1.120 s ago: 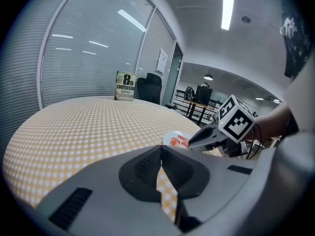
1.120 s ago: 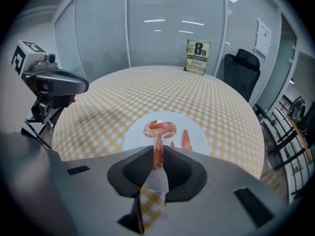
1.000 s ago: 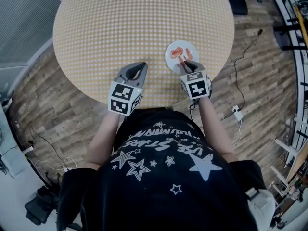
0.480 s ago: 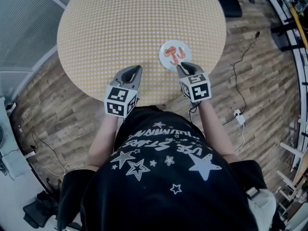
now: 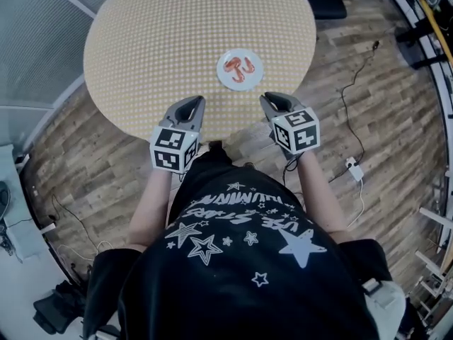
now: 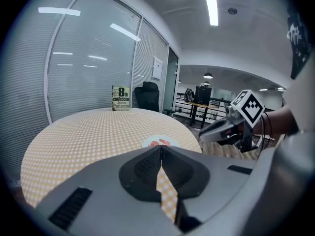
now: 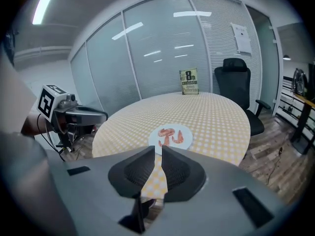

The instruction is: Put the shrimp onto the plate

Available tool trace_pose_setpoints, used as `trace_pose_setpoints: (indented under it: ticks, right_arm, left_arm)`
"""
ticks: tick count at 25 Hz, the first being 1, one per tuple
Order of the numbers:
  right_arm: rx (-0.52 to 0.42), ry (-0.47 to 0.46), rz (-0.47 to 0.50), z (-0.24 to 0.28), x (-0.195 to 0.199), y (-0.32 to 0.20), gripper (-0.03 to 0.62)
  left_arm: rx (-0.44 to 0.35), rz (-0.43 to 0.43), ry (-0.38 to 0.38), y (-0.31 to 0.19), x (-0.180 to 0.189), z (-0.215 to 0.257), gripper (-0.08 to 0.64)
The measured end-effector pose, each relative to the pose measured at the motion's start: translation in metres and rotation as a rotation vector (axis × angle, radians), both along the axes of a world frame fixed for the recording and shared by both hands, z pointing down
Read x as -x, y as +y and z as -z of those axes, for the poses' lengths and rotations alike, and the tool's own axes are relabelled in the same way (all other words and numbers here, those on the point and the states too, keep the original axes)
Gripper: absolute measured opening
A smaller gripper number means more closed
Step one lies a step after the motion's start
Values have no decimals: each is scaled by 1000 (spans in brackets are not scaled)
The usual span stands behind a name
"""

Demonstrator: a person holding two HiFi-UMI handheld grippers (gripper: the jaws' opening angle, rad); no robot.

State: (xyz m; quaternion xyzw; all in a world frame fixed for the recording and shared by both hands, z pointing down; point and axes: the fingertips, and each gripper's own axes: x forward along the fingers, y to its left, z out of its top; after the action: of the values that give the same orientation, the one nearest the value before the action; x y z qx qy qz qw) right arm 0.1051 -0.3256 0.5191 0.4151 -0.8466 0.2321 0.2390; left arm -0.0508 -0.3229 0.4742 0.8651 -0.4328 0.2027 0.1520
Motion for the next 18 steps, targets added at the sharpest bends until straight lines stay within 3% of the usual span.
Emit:
trace_pose_setpoints:
  ticks: [8, 18]
  right_arm:
    - [13, -71, 30, -1, -28, 59, 49]
    - [38, -180, 71, 2, -43, 102, 48]
  left_arm:
    - [-43, 28, 32, 51, -36, 24, 9]
    - [-58, 116, 49, 98, -50, 41, 9]
